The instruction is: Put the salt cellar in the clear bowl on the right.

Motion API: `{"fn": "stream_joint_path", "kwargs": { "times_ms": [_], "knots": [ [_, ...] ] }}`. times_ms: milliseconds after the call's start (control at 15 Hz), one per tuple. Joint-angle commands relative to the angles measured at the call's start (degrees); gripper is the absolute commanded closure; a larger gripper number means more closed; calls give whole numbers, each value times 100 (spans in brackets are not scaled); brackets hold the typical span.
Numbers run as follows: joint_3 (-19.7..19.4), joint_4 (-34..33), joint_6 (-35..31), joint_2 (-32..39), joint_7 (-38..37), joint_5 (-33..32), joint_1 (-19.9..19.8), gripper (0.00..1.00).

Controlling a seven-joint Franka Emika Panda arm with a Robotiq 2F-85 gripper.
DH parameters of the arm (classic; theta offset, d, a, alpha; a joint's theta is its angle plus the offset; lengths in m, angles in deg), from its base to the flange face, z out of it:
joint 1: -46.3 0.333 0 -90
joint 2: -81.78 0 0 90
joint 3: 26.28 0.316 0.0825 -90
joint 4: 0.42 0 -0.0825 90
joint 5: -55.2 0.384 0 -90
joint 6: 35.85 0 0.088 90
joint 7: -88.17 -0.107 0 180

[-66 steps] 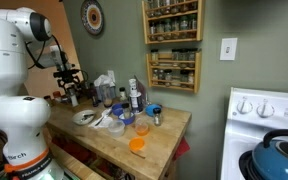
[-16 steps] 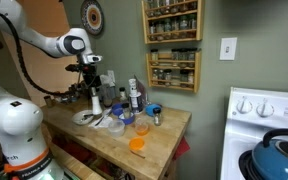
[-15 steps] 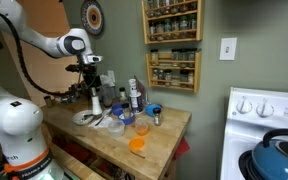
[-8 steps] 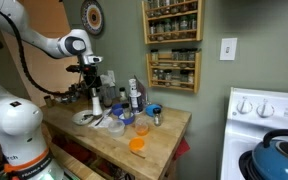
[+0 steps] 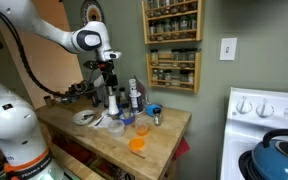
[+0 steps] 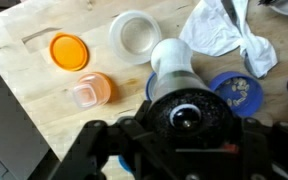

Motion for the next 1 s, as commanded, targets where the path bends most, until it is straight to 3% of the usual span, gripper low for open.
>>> {"fn": "stream_joint_path", "kwargs": {
  "times_ms": [0, 267, 533, 933],
  "knots": [
    [-181, 315, 120, -527, 38, -142, -328, 63],
    [-264, 853, -99, -1261, -48, -70, -537, 63],
    [-76, 1227, -81, -1609, -177, -67, -573, 63],
    [671, 1254, -924, -1327, -1042, -371, -698, 63]
  ]
}}
